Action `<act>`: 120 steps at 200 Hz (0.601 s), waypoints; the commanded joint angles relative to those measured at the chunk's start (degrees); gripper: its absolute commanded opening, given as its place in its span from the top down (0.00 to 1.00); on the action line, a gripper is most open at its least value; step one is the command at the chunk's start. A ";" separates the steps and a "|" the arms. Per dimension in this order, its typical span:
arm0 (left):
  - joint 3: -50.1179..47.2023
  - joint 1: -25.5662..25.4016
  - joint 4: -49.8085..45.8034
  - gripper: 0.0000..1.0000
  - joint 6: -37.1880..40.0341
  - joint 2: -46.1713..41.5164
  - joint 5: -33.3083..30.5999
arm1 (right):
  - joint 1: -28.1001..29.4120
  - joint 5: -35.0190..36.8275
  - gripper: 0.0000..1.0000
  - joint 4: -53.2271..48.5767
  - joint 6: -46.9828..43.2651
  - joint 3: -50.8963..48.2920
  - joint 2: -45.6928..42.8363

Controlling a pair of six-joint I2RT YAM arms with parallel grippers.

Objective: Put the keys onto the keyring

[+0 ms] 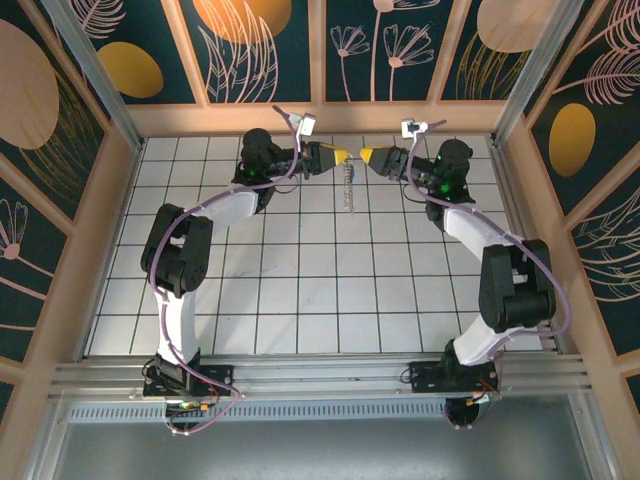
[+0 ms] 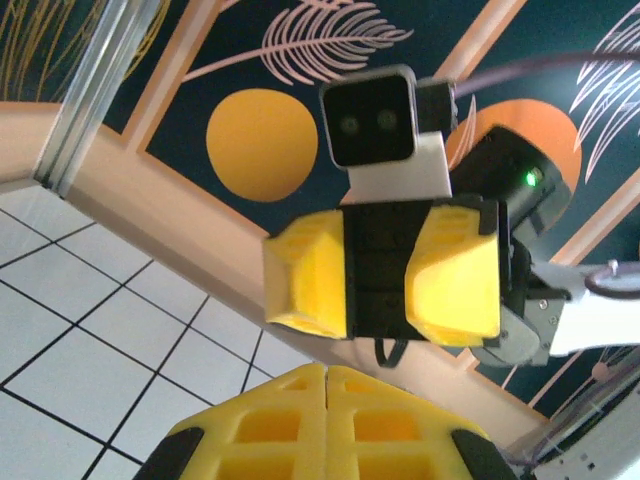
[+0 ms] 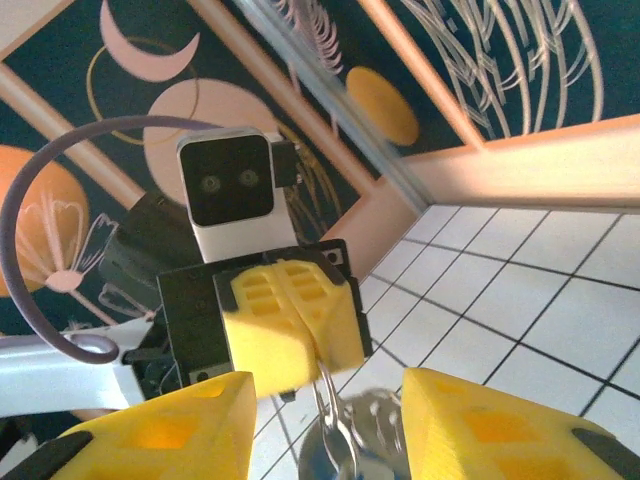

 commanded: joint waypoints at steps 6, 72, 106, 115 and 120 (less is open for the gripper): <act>-1.33 0.02 6.07 1.00 -2.69 -3.59 -2.66 | 0.31 8.08 0.57 0.23 -4.94 -6.30 -5.71; -2.76 -0.13 8.69 1.00 -4.50 -4.88 -4.31 | 6.05 22.40 0.49 -3.95 -14.21 -13.66 -11.36; -2.93 -0.23 9.25 1.00 -4.82 -4.89 -4.49 | 9.84 25.12 0.49 -6.96 -17.93 -11.05 -10.24; -3.04 -0.23 9.21 1.00 -4.82 -5.03 -4.57 | 10.69 25.73 0.49 -7.74 -18.66 -10.12 -9.92; -3.02 -0.32 9.22 1.00 -4.78 -5.14 -4.58 | 10.94 25.95 0.49 -7.96 -18.96 -9.72 -9.67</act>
